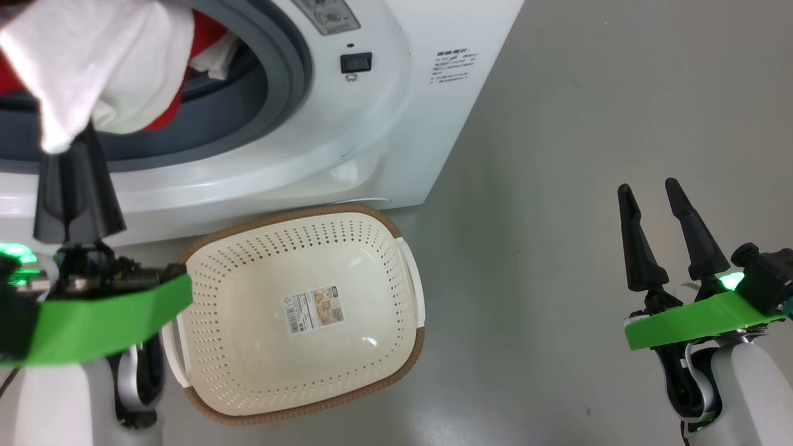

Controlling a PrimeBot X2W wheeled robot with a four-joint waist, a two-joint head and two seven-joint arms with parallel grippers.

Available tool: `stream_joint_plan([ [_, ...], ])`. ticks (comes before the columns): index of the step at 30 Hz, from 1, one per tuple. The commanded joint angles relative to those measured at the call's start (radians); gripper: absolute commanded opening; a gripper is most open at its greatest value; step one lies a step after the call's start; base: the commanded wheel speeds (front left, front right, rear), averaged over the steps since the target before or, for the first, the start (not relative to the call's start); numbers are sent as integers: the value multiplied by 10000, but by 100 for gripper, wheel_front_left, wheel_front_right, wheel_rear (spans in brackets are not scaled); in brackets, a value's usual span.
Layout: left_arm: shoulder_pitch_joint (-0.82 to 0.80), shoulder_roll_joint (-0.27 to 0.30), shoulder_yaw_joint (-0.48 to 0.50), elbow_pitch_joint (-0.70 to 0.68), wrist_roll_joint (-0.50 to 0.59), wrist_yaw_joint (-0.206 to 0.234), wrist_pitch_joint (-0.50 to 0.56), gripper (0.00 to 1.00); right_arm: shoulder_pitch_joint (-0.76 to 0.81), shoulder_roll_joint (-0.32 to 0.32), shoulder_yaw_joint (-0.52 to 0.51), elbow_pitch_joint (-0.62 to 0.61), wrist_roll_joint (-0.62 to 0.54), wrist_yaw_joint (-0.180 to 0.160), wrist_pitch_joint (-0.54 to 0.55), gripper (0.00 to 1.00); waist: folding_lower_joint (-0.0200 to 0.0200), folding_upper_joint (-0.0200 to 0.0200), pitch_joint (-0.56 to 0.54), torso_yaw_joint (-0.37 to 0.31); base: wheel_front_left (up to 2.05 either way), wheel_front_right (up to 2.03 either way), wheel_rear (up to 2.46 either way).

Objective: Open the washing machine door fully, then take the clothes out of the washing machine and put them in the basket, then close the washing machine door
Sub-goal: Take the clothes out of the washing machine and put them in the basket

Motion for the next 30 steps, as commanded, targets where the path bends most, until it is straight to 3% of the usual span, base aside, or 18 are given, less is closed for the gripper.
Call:
stream_joint_plan([
  [1,279,191,177,-662,-60,112,-51,0,243,-102,197,-256,-42,63,-65,100,0,-1,11,-1,0,0,0],
  [8,798,190,-372,-2859,107,595,-51,0,182,-103,249,-297,-31,63,-65,100,0,-1,157,-44,0,0,0],
  [10,1040,190,-576,-2750,71,666,-51,0,178,-103,252,-293,-34,63,-65,100,0,-1,174,-41,0,0,0],
  [21,1638,189,-785,67,-624,521,-51,0,119,-70,356,-265,-18,63,-65,100,0,-1,261,-104,0,0,0],
  [30,1340,189,-885,2952,-551,202,-51,2,38,-19,368,-272,-3,63,-65,100,0,-1,515,-145,0,0,0],
])
